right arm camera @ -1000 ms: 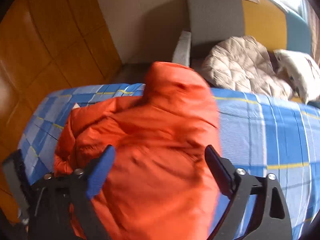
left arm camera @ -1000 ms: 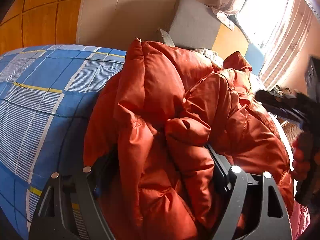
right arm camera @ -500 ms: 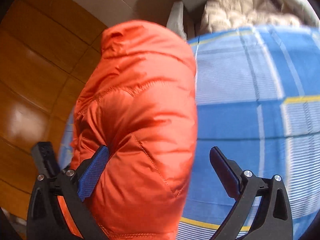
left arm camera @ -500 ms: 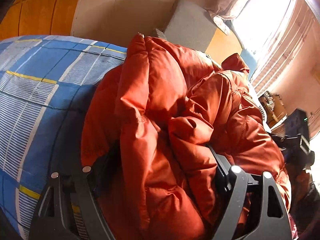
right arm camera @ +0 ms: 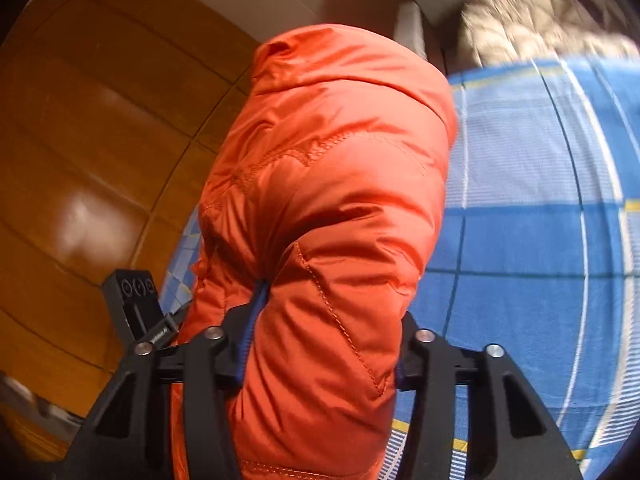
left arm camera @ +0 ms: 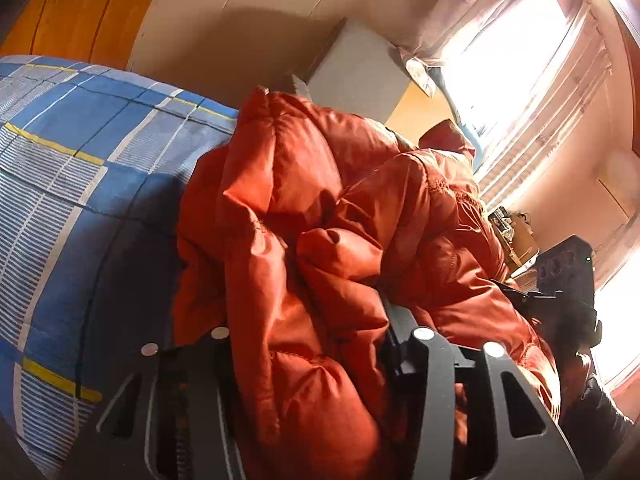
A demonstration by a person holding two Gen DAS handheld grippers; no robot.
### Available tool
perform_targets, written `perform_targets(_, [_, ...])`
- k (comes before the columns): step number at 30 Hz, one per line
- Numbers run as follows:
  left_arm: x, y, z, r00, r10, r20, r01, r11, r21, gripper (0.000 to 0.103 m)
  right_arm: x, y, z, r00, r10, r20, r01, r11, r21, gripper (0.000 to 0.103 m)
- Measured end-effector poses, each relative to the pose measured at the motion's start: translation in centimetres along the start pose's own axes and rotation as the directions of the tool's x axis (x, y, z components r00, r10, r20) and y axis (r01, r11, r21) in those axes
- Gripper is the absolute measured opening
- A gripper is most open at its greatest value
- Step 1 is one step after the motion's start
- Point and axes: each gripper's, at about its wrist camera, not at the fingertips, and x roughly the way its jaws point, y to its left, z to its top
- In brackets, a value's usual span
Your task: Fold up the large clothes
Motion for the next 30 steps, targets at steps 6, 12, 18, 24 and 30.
perform_targets(6, [-1.4, -2.2, 0.8, 0.999, -0.045, 0.026, 0.044, 0.999, 0.030, 0.031, -2.8, 2.3, -0.3, 0.999, -0.024, 0.039, 0.028, 0.996, -0.086, 0.040])
perform_targets(12, [-1.2, -5.9, 1.6, 0.995, -0.096, 0.020, 0.094, 0.992, 0.079, 0.028, -7.3, 2.7, -0.3, 0.993, -0.054, 0.101, 0.066, 0.990, -0.125, 0.038])
perform_targets(18, [1.4, -12.3, 1.5, 0.988, -0.151, -0.032, 0.154, 0.975, 0.160, 0.027, -13.8, 0.1, -1.0, 0.978, -0.113, 0.173, 0.134, 0.985, -0.112, 0.038])
perform_targets(24, [6.6, -19.7, -0.6, 0.982, -0.132, -0.133, 0.161, 0.956, 0.245, 0.027, -20.0, -4.2, -2.5, 0.948, -0.241, 0.206, 0.261, 0.963, -0.073, 0.037])
perform_targets(30, [12.0, -24.3, -2.8, 0.975, -0.033, -0.219, 0.102, 0.944, 0.313, 0.027, -22.0, -8.8, -3.8, 0.912, -0.370, 0.176, 0.377, 0.926, -0.007, 0.037])
